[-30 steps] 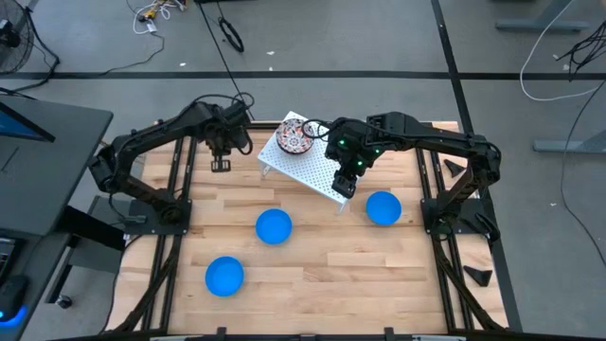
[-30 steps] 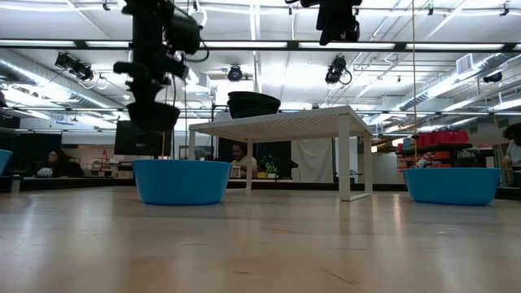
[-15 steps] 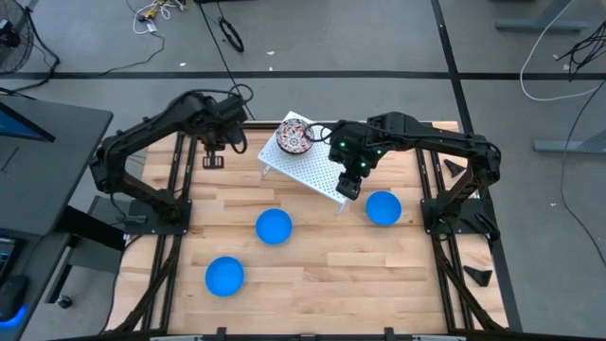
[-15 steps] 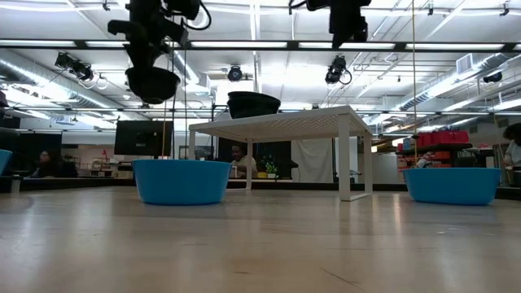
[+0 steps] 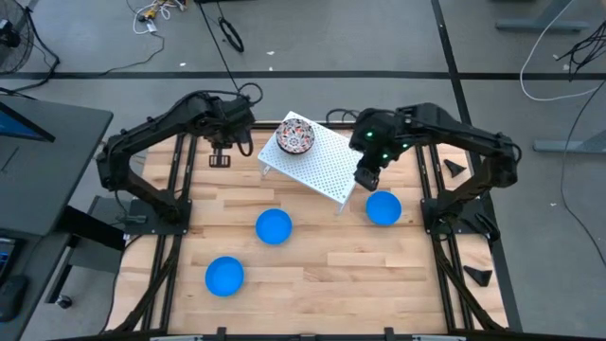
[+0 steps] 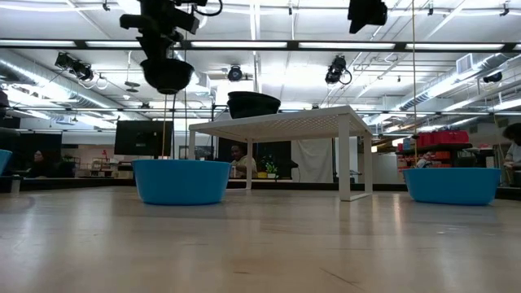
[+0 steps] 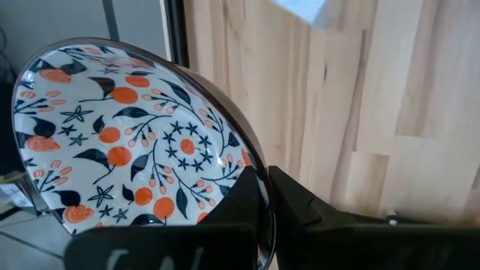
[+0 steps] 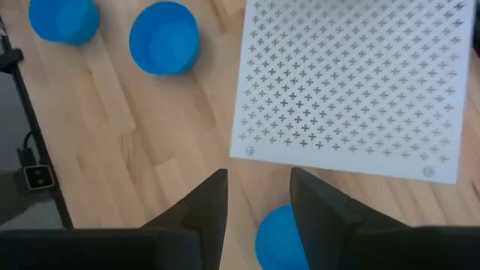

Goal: Pick & Place Mini bowls
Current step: Stack the white patterned bowl on top of the other white patterned bowls on the shelf

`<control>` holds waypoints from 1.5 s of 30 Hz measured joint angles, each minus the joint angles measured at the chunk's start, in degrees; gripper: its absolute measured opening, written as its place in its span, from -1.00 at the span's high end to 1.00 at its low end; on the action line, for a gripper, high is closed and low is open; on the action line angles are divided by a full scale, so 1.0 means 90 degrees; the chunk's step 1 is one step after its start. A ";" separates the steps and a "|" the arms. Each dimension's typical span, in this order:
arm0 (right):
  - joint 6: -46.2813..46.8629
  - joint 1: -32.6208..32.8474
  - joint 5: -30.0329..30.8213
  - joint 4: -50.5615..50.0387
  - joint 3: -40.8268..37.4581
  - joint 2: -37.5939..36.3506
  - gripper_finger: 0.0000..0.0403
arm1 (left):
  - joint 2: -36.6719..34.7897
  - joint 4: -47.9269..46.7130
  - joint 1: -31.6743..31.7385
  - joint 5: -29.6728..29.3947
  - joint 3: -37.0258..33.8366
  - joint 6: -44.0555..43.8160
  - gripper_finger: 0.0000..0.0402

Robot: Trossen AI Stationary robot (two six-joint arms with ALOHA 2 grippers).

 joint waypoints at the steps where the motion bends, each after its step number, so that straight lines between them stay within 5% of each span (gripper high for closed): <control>1: 0.0002 0.0000 0.0003 0.0000 0.0000 -0.0056 0.28 | 0.0100 -0.0009 -0.0042 -0.0007 0.0115 0.0006 0.94; 24: 0.0171 0.0007 -0.0005 -0.0255 0.0000 -0.0321 0.28 | 0.2312 -0.0094 -0.0982 -0.0148 0.3198 0.1016 0.94; 45: 0.0455 0.0010 -0.0031 -0.0236 0.0000 -0.0321 0.28 | 0.3080 0.0237 -0.1093 0.0082 0.3329 0.2508 0.94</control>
